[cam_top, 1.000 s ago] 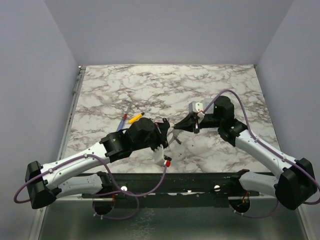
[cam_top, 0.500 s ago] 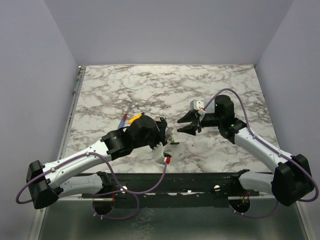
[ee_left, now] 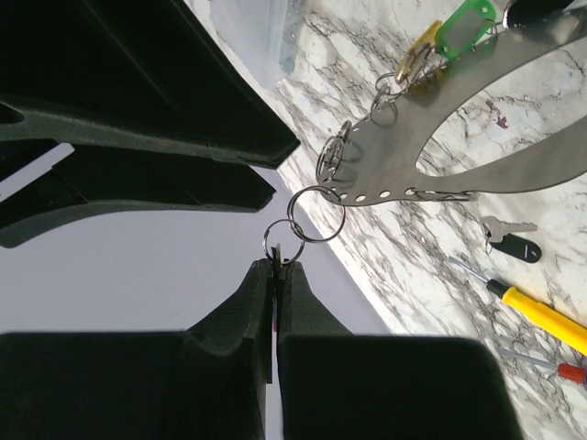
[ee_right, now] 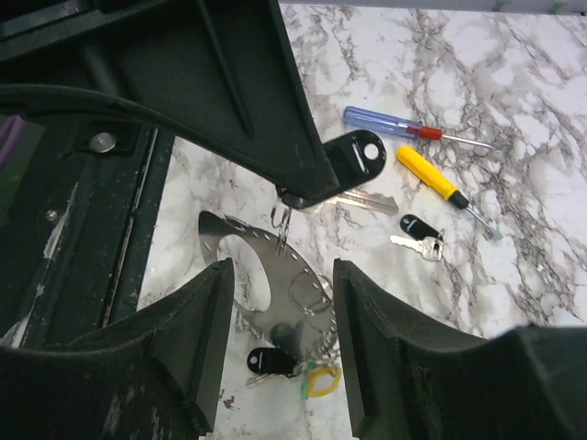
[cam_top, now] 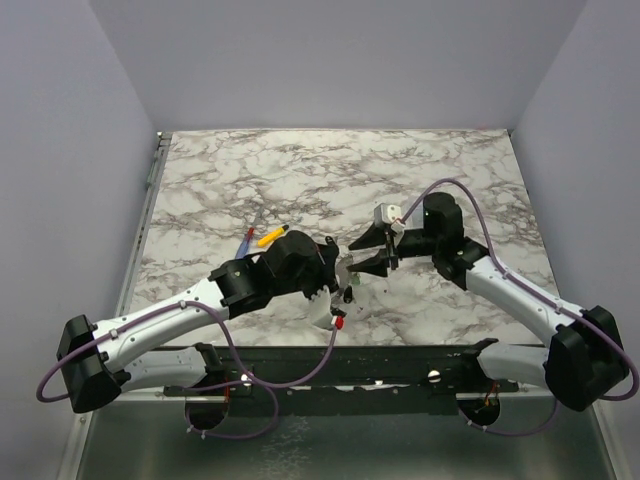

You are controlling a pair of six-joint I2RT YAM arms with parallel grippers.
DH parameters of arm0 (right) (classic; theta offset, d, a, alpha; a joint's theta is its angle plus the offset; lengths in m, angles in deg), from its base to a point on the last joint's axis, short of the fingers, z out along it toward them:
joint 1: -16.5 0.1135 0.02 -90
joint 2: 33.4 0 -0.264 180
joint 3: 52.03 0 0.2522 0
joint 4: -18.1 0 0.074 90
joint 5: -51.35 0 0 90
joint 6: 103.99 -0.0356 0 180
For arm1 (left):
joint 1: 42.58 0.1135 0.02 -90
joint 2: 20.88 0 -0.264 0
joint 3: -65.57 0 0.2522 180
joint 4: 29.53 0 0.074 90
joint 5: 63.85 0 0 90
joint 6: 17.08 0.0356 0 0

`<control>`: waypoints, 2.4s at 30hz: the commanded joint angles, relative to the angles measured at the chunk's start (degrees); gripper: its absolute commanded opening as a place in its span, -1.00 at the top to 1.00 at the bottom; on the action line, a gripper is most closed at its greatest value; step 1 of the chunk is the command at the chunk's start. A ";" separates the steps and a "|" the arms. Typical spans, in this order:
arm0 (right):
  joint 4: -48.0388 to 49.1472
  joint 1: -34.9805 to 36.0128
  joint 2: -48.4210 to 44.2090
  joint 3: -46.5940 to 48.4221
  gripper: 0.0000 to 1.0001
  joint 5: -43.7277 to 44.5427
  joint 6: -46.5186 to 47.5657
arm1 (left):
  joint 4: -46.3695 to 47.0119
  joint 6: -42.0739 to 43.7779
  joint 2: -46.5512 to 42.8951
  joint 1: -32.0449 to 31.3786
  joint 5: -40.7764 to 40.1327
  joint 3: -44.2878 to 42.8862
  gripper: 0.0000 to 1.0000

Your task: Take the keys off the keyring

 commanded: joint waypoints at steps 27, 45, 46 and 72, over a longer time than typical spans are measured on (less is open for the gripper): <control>1.46 4.77 -1.04 -1.62 0.99 13.10 1.24 | -1.13 -0.57 -4.55 -1.68 -4.55 1.60 1.00; -0.28 3.68 0.63 -1.86 0.23 6.72 2.70 | -1.55 0.02 -2.75 -0.95 -2.17 -0.97 1.00; -0.28 3.67 0.85 -1.73 0.04 6.31 2.47 | -0.86 0.44 -2.32 -1.08 -0.94 -0.92 1.00; 1.01 4.02 0.15 -0.83 0.29 2.81 0.74 | 1.31 3.37 2.24 -3.23 1.59 -2.54 1.00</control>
